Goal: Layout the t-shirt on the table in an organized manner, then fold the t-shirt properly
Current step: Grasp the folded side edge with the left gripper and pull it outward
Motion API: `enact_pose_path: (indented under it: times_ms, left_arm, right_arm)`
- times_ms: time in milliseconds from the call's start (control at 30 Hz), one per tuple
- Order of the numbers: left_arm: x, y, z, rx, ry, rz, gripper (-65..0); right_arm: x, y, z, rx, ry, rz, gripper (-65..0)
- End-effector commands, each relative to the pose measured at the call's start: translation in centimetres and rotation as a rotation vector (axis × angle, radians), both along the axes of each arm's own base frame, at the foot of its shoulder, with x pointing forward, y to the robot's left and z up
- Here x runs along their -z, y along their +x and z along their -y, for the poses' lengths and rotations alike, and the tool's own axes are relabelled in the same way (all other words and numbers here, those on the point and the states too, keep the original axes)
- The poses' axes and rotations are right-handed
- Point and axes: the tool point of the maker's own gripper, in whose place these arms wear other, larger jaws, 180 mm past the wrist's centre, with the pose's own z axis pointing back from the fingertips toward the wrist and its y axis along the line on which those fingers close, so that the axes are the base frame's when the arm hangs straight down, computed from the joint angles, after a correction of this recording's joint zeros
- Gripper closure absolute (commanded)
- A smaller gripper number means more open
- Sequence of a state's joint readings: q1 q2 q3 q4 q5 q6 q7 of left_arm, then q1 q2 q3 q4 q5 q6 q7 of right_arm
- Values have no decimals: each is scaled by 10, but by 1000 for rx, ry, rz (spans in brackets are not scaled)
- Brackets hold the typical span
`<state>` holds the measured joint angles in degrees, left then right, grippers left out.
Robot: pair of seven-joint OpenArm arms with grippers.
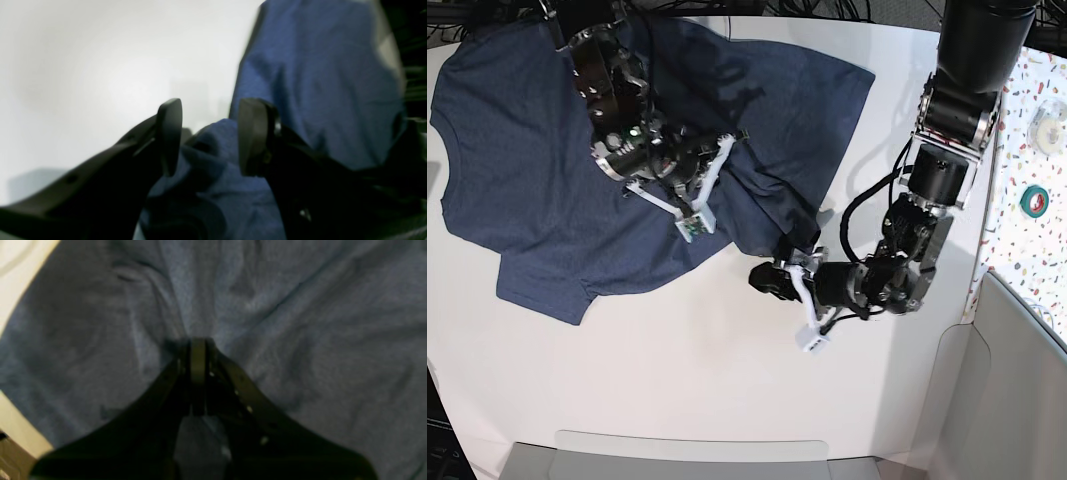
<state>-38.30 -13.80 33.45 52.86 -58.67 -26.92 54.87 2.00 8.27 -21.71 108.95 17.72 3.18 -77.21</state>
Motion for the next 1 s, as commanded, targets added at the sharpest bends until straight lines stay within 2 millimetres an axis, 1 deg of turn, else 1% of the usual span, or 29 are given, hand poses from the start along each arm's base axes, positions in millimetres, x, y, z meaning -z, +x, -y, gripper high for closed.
enact_pose_path:
  times_ms: [0,100,200,267,367,500,567,633,733,800,867,967]
  left_arm:
    - [-14,9,10,16,-21,39,-270]
    - [4,2,14,33,9,23,-270]
    - [20,-1,9,18,29,-6,-270]
    - [26,-3,7,14,38,-20,-270]
    - [29,-4,3,11,46,-29,-271]
    - [32,-8,1,22,62,-45,-271]
    - [45,-20,-13,29,99,-88,-271]
    - [52,-31,-20,43,115,-101,-271]
    - [54,-39,-37,51,144,-98,-271]
    - [56,-44,-47,54,164,-103,-271]
    - [55,-44,-55,53,178,-98,-271]
    - [53,-49,-67,66,207,-100,-271]
  right_arm:
    - [-9,7,12,33,-9,42,0]
    - [-13,2,39,90,-30,59,0]
    - [-6,-7,62,126,-67,39,0]
    - [3,-18,70,124,-95,7,0]
    - [16,-34,80,119,-126,-38,0]
    - [23,-45,95,112,-173,-63,0]
    - [26,-49,103,109,-197,-73,0]
    - [29,-50,110,111,-216,-83,0]
    - [42,-48,120,129,-241,-104,0]
    - [57,-46,130,144,-276,-104,0]
    - [71,-47,141,160,-322,-116,0]
    - [82,-49,152,169,-375,-121,0]
